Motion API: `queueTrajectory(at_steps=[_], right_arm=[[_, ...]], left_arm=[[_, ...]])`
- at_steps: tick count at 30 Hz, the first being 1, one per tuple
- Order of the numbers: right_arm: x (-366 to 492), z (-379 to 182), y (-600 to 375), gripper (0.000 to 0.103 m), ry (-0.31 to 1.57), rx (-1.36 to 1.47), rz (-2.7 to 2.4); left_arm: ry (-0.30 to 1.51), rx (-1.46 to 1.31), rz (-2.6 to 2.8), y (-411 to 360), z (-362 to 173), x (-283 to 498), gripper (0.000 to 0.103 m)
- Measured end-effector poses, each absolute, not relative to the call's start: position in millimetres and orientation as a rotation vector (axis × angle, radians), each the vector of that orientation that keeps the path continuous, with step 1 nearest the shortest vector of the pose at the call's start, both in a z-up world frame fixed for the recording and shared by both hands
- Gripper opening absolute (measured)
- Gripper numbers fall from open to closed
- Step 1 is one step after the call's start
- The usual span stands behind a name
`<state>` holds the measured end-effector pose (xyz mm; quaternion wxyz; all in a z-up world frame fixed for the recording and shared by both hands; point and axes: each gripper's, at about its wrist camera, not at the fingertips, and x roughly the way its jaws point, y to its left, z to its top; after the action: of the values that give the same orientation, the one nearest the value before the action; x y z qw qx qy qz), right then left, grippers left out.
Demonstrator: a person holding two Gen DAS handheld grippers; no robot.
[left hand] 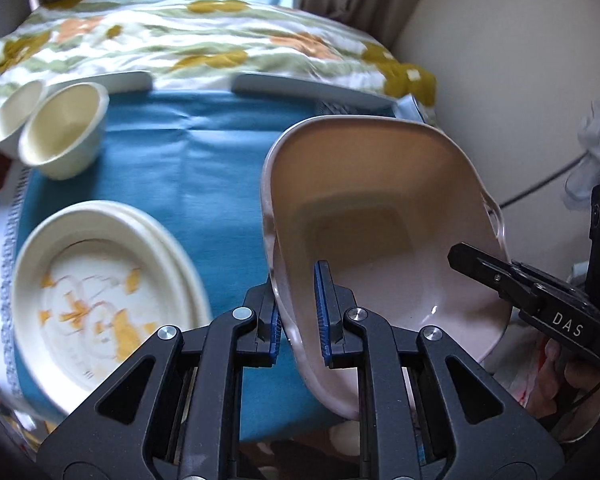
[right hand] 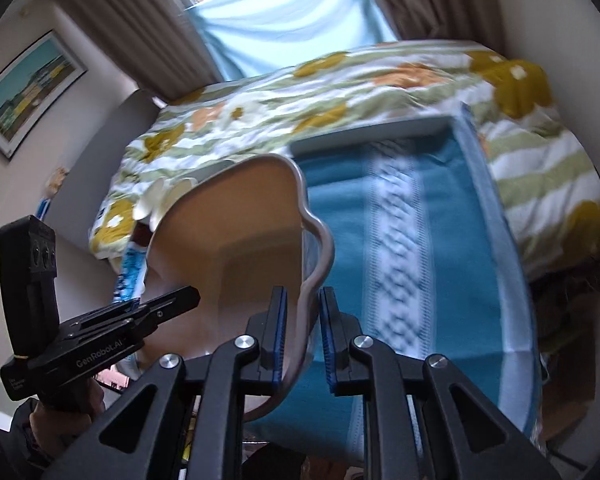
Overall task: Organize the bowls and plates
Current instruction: 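Lift the pink bowl with both grippers, set it on the cloth, open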
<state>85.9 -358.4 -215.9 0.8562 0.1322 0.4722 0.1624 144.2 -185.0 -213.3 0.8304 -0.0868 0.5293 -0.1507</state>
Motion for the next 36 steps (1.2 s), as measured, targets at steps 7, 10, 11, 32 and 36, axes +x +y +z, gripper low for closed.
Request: queueTrajectory(at_steps=[7,10,11,32,36], right_arm=[[99.0,-267.0,-405.2,0.015,1.039,0.344,0.248],[99.6,-276.4,-415.6,0.015,1.037,0.352,0.24],[100.3,-277.7,-416.4,0.015,1.034,0.348,0.241],[98.0,-291.1,-420.0,0.018,1.035,0.277,0.294],[90.2,-284.6,-419.2,0.05,1.003,0.237,0.319]], left_arm=[[1.188,-0.11,-0.377,-236.3,-261.4,159.9,0.013],[1.19,-0.099,-0.382,-240.1,-269.1,161.3,0.013],[1.193,-0.095,-0.382,-240.7,-270.6,162.5,0.013],[1.196,-0.053,-0.303,-242.6,-281.8,176.1,0.075],[1.175,-0.053,-0.276,-238.5,-272.6,175.7,0.076]])
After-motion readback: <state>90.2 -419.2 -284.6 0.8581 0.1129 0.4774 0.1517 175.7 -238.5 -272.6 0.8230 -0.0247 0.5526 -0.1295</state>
